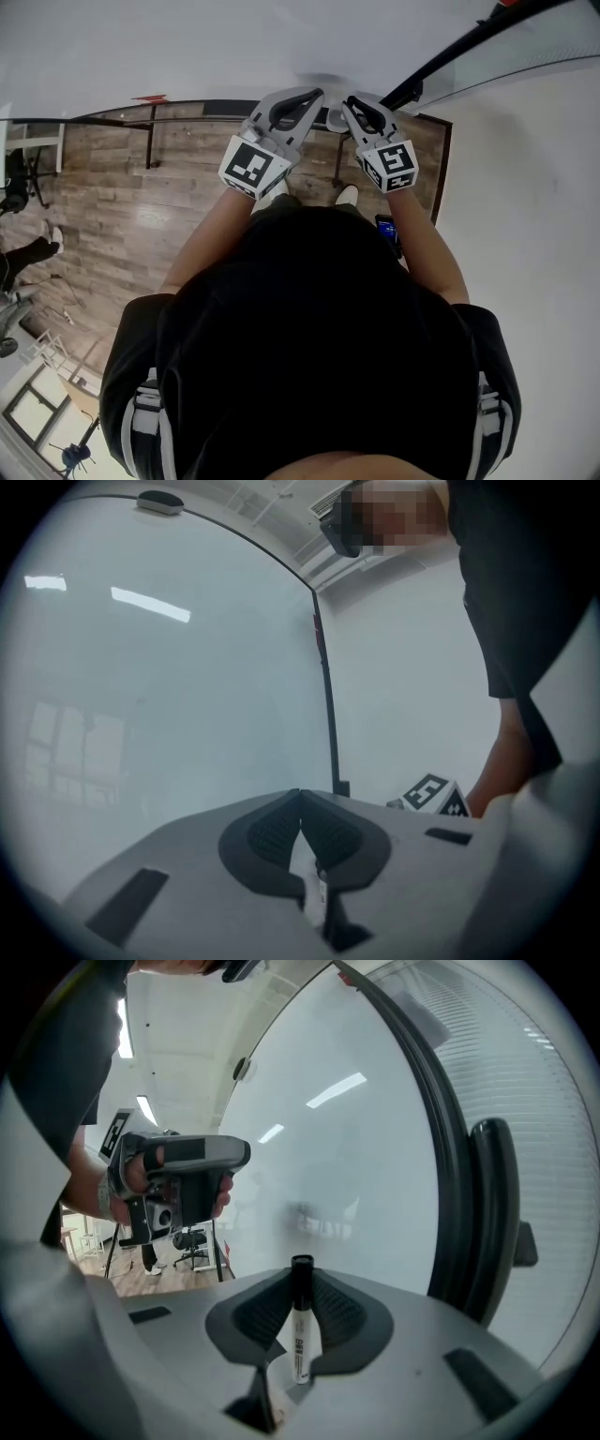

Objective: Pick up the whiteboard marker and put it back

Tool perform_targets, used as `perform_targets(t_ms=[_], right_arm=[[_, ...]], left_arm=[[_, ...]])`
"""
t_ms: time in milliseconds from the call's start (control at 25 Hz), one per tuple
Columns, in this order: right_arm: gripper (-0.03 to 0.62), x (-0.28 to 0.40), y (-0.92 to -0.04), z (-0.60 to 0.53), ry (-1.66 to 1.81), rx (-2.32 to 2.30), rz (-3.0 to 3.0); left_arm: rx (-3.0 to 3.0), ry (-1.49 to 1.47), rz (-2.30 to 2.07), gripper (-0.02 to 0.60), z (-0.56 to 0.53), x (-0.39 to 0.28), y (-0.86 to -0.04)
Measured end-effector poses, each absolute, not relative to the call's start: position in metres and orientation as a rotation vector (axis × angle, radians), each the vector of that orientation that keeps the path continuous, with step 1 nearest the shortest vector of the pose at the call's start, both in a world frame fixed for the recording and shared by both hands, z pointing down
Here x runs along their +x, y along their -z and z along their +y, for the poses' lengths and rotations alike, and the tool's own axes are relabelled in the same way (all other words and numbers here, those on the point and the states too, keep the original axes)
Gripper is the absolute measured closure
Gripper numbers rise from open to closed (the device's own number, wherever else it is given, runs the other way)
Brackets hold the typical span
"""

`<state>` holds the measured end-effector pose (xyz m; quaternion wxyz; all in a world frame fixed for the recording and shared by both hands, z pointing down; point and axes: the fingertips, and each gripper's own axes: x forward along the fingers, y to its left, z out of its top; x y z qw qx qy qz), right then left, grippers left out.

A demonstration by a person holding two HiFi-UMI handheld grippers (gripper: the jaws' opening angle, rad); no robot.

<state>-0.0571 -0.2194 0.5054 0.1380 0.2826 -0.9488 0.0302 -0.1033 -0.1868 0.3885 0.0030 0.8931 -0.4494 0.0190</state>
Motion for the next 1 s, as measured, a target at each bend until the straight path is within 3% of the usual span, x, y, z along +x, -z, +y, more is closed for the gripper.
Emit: perform_targets(t_ms=[1000], right_arm=[[0.531, -0.066, -0.615, -0.227, -0.209, 0.66, -2.481]], left_arm=[[2.741, -0.066, -1.433, 0.577, -0.196, -0.113, -0.402]])
